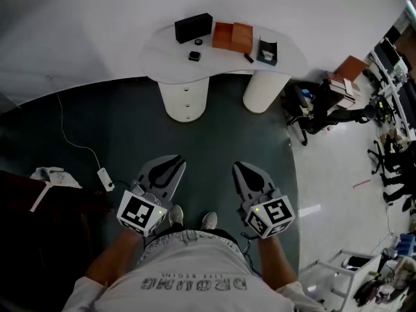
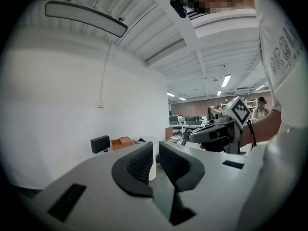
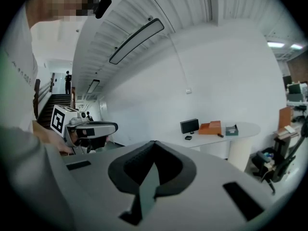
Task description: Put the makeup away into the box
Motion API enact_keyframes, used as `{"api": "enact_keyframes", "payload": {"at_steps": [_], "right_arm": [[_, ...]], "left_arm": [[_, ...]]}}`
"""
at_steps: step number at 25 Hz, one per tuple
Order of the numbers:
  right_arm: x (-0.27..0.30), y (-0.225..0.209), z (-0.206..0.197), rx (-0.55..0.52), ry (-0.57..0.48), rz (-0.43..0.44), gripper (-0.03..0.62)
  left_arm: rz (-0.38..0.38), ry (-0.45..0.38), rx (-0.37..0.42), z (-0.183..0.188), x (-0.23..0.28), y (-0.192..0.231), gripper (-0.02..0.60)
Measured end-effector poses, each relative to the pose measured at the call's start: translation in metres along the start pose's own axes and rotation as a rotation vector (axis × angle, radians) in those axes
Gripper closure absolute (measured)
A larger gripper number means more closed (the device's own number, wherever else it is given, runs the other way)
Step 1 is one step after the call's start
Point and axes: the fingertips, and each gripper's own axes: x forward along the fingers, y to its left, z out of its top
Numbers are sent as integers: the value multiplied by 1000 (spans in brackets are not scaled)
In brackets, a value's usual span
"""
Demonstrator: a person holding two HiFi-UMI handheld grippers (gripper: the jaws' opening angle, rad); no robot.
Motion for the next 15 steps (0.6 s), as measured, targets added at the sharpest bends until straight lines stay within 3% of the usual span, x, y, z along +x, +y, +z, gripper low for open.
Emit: {"api": "enact_keyframes", "payload": {"at_steps": [15], "right_arm": [[-2, 6, -2, -9, 8, -6, 585]], "left_arm": [[0, -19, 28, -1, -5, -7, 523]]}}
